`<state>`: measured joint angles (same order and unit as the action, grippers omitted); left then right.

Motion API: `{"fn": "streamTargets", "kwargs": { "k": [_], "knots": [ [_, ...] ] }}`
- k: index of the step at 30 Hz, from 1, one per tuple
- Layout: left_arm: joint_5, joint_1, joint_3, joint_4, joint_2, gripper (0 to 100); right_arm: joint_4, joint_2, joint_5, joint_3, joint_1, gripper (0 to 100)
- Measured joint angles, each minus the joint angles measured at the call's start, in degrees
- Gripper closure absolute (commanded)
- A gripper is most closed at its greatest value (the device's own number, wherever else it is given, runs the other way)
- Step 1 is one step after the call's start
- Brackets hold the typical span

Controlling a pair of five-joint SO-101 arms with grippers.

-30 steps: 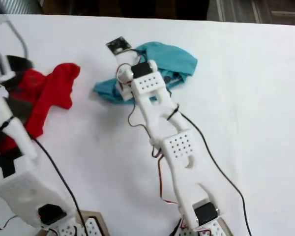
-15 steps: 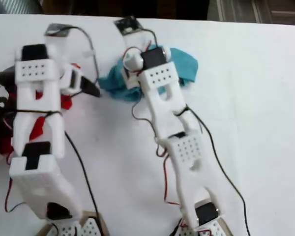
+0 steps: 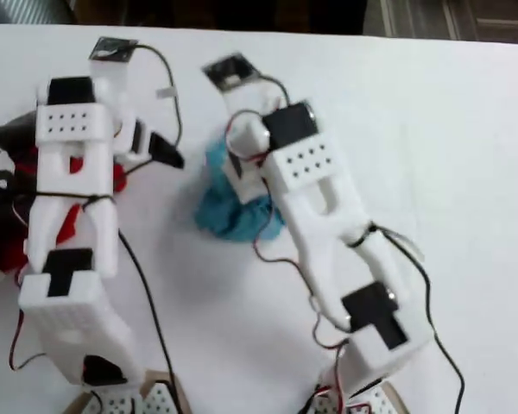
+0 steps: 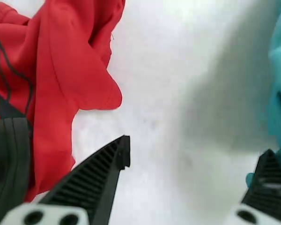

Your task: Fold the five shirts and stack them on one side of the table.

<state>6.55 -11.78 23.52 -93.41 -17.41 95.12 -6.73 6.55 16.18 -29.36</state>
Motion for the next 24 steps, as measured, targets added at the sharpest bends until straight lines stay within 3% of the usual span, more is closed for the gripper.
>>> {"fn": "streamTargets", "kwargs": {
  "k": [6,10,13,22,24],
  "knots": [
    [-0.09,0.09,6.59,-3.87,0.09,58,-19.69,8.88,1.76,-27.52,-0.18,96.4],
    [-0.09,0.00,7.47,-5.63,0.09,58,-31.91,14.59,2.81,-43.34,-1.05,75.2],
    [-1.05,0.18,7.12,-6.15,0.09,58,-33.58,18.37,2.81,-46.68,-0.44,64.0],
    [-18.55,8.53,-1.41,-7.03,0.09,58,-31.65,38.33,2.81,-45.10,10.29,75.6],
    [-19.69,11.43,-1.85,-7.38,0.09,58,-31.03,42.81,2.81,-44.13,13.54,75.6]
  ]
}}
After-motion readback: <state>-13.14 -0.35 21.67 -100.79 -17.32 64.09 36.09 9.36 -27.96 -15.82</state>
